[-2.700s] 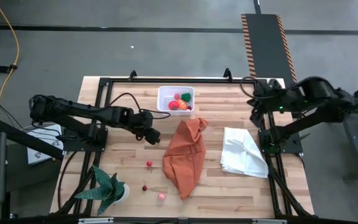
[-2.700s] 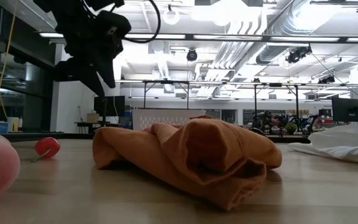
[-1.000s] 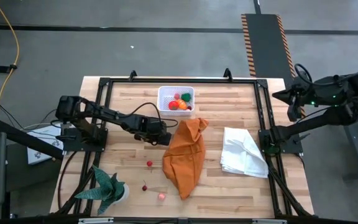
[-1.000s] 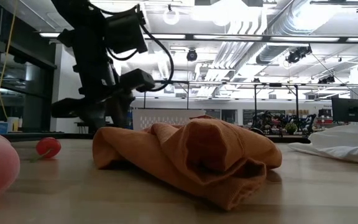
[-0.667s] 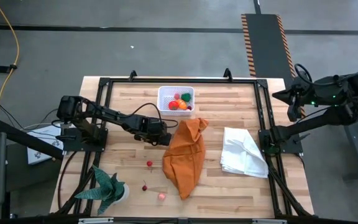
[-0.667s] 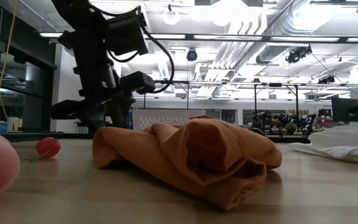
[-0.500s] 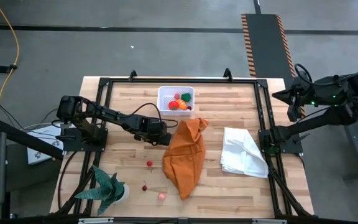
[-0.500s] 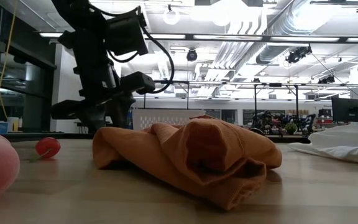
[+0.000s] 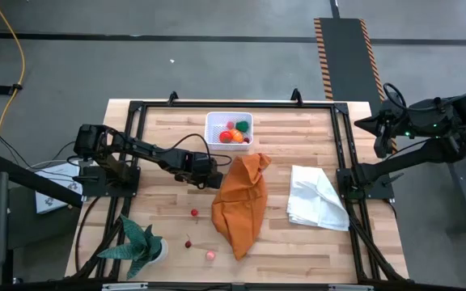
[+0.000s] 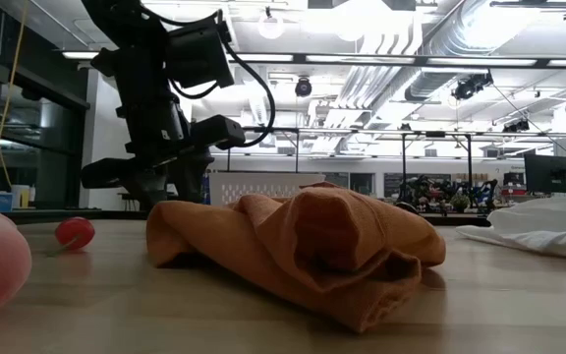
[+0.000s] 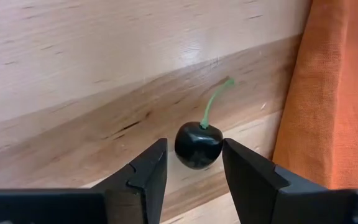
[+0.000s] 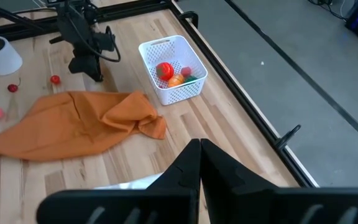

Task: Pick and placing Produce into tupperware
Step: Put the black cherry into the white basket

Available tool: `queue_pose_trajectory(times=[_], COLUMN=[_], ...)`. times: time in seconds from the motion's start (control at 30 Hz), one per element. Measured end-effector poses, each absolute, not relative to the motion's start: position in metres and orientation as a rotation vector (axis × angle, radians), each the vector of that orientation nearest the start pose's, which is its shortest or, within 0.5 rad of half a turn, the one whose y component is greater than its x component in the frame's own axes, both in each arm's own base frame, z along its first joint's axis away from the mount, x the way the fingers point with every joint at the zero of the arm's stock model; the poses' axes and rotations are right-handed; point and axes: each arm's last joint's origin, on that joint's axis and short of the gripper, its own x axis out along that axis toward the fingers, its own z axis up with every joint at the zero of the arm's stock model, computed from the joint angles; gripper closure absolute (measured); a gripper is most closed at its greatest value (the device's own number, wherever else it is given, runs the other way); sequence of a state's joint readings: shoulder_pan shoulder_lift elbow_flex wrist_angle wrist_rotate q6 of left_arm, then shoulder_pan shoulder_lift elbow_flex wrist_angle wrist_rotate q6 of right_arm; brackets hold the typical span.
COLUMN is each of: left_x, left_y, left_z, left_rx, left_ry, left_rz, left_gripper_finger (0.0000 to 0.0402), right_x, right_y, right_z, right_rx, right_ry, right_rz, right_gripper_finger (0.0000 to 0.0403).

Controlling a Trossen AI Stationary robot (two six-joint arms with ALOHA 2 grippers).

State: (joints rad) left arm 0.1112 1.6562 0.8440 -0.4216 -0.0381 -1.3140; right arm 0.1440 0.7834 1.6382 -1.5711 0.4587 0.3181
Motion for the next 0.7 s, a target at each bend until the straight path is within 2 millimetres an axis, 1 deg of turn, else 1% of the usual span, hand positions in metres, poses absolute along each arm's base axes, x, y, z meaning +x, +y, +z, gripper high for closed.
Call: queue_pose_trajectory(times=[0.47,0.7], left_x=[0.2777,0.277], left_y=[0.0321,0.033], left_z=[0.1368,0.1368], left_rx=[-1.155,-1.133], left_ry=[1.026,1.012], left_rz=[0.965,0.992], left_gripper_finger=[0.0259,0.0259], right_x=[0.0208,0.0208], right_y=[-0.01,-0.01], right_z=[0.4525,0.4524], right_rx=[0.084,0.084], right_ry=[0.63,0.63], right_rz=[-0.405,-0.405], right_gripper_finger=[0.0403,0.0403])
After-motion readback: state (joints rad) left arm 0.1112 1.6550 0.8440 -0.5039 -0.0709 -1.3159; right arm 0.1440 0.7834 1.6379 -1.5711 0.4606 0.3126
